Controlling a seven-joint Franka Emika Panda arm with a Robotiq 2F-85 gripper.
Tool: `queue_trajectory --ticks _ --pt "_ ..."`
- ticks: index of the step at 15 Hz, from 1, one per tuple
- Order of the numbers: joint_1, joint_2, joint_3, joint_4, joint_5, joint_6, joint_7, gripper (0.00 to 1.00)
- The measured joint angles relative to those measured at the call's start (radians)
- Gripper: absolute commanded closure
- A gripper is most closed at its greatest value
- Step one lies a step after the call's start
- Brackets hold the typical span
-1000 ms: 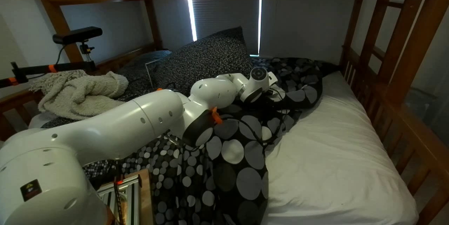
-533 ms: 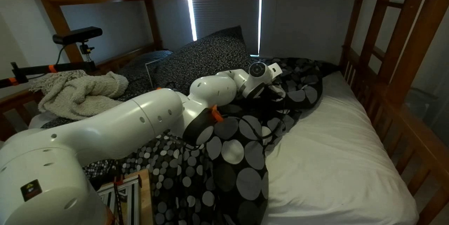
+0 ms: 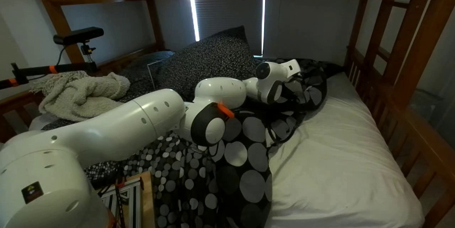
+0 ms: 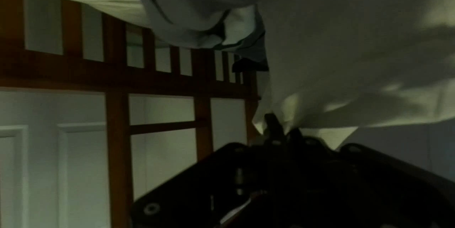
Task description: Place the white cloth on the uncovered corner of the bed
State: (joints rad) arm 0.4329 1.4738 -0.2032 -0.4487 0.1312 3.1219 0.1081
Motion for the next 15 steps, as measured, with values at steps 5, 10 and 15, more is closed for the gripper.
queue_trajectory --ticks 5,10,15 --pt "-0.005 -0.002 -0.102 -0.025 0.001 0.038 0.105 0.99" --pt "-0.032 -0.026 -0.395 -0.047 0.115 0.038 0.326 0.99" --pt "-0.008 -0.095 -0.771 -0.229 0.217 0.015 0.58 0.99"
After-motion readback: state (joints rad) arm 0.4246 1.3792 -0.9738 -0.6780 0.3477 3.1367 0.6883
